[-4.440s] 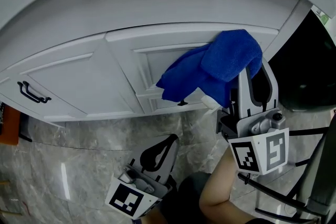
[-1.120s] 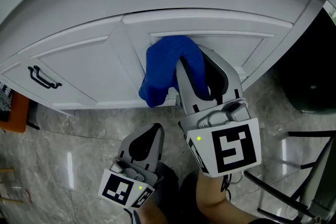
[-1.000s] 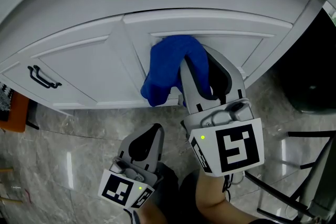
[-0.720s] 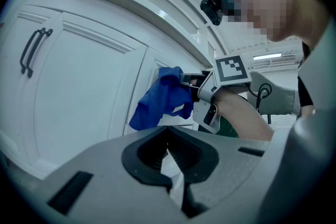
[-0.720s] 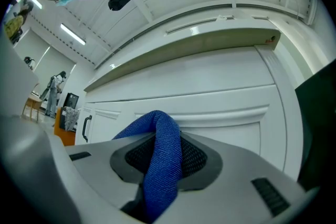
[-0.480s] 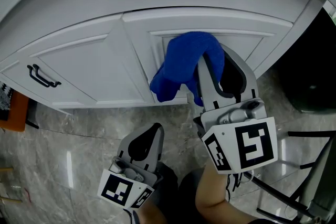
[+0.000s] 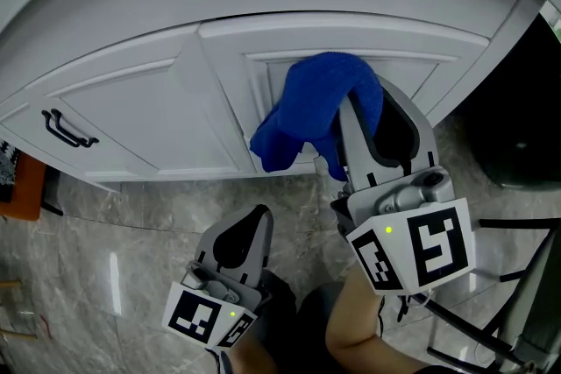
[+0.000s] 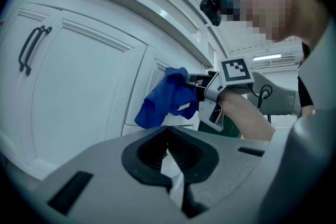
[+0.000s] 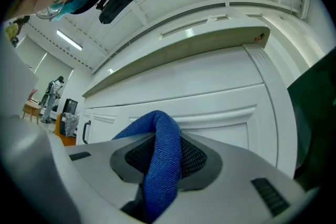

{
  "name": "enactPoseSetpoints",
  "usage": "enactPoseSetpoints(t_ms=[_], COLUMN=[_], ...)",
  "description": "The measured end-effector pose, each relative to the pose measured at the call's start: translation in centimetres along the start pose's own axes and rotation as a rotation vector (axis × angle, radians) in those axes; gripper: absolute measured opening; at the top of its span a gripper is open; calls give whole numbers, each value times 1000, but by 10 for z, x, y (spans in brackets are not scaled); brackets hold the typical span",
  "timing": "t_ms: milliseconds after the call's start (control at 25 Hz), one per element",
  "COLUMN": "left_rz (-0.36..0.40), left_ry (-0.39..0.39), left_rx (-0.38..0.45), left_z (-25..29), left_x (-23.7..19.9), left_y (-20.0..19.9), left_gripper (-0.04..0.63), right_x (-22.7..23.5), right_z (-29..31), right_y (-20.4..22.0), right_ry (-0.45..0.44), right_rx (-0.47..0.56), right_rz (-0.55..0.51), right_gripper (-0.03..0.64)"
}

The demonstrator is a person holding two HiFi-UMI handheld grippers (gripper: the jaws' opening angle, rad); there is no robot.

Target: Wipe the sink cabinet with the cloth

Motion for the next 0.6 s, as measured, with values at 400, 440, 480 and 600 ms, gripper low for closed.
enactPoseSetpoints(t_ms=[400, 440, 480, 600], left_rz=[-11, -11, -11, -11], left_ry=[16, 18, 19, 23], left_rx=[0, 0, 0, -4], left_z=[8, 9, 10, 11], left_x=[-1, -1, -1, 1], left_y=[2, 2, 2, 3], left_gripper=[5, 5, 5, 5], right_x=[12, 14, 16, 20], right_z=[-16, -16, -17, -21], right_y=[-19, -18, -16, -17], right_ry=[1, -1, -2, -7], right_rx=[26, 17, 10, 2], right_rz=[-2, -8, -11, -2], right_gripper=[115, 115, 114, 115])
Point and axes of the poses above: the fingertips, and each gripper's own axes: z forward along the fingers, x to its right, y out of its underside, the point moved 2 cm from there along -z, backward along the fingers
